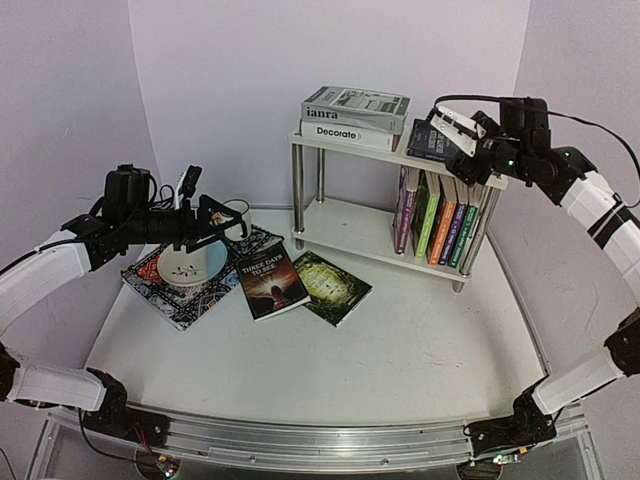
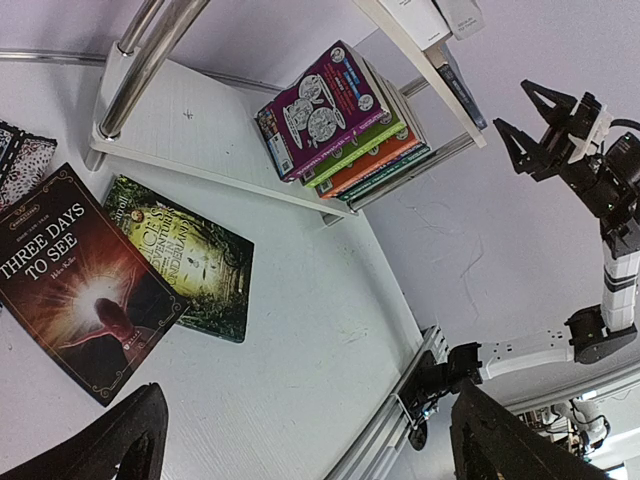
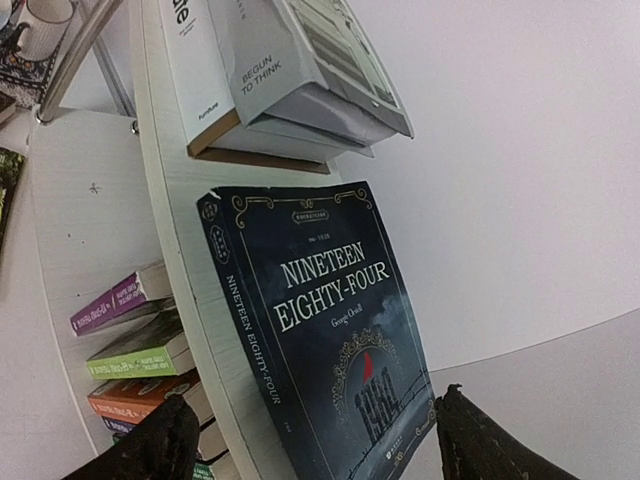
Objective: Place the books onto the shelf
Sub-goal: Place the book on the shelf, then move the book from the book pile.
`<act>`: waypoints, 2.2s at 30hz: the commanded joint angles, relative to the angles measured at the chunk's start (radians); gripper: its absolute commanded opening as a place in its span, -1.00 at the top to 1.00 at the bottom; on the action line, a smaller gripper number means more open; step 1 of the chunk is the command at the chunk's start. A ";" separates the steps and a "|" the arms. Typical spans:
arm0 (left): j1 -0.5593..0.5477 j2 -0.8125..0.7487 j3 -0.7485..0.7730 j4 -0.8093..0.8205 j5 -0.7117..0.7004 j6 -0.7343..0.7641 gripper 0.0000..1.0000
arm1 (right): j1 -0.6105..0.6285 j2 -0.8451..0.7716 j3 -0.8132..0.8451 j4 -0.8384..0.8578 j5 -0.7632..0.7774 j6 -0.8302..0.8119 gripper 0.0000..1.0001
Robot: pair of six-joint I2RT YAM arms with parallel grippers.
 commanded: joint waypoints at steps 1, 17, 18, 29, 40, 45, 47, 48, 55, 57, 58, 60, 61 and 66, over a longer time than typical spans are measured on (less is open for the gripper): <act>0.004 -0.036 0.006 0.012 -0.009 -0.002 -0.99 | 0.000 -0.049 -0.016 0.006 -0.062 0.094 -0.66; 0.003 -0.047 -0.059 0.012 -0.038 -0.001 -0.99 | -0.001 -0.252 -0.316 0.055 -0.458 0.866 -0.76; 0.004 -0.045 -0.065 0.012 -0.039 -0.003 -0.99 | 0.000 -0.264 -0.341 0.061 -0.485 0.897 -0.76; 0.004 -0.053 -0.179 0.041 -0.085 -0.030 -0.99 | 0.135 -0.354 -0.657 0.215 -0.541 1.132 -0.80; 0.004 -0.066 -0.316 0.167 -0.107 -0.028 -0.99 | 0.379 -0.184 -0.820 0.453 -0.368 1.252 -0.82; 0.004 -0.081 -0.374 0.227 -0.180 -0.026 -0.99 | 0.440 -0.068 -0.819 0.565 -0.249 1.307 -0.83; 0.003 -0.078 -0.390 0.262 -0.213 -0.029 -0.99 | 0.451 -0.036 -0.822 0.610 -0.201 1.346 -0.84; 0.004 -0.072 -0.401 0.283 -0.225 -0.031 -0.99 | 0.451 -0.021 -0.820 0.626 -0.183 1.370 -0.84; 0.004 0.048 -0.429 0.384 -0.240 -0.054 -0.99 | 0.453 0.144 -0.736 0.620 -0.129 1.513 -0.92; 0.004 0.103 -0.421 0.396 -0.234 -0.062 -0.99 | 0.454 0.190 -0.708 0.619 -0.136 1.539 -0.93; 0.004 0.128 -0.417 0.401 -0.229 -0.066 -0.99 | 0.455 0.211 -0.695 0.619 -0.143 1.549 -0.93; 0.004 0.164 -0.411 0.415 -0.224 -0.072 -0.99 | 0.457 0.247 -0.672 0.619 -0.152 1.555 -0.93; 0.003 0.178 -0.409 0.423 -0.224 -0.074 -0.99 | 0.458 0.259 -0.662 0.618 -0.149 1.559 -0.93; 0.004 0.226 -0.395 0.443 -0.238 -0.064 -0.99 | 0.459 0.280 -0.647 0.618 -0.118 1.567 -0.95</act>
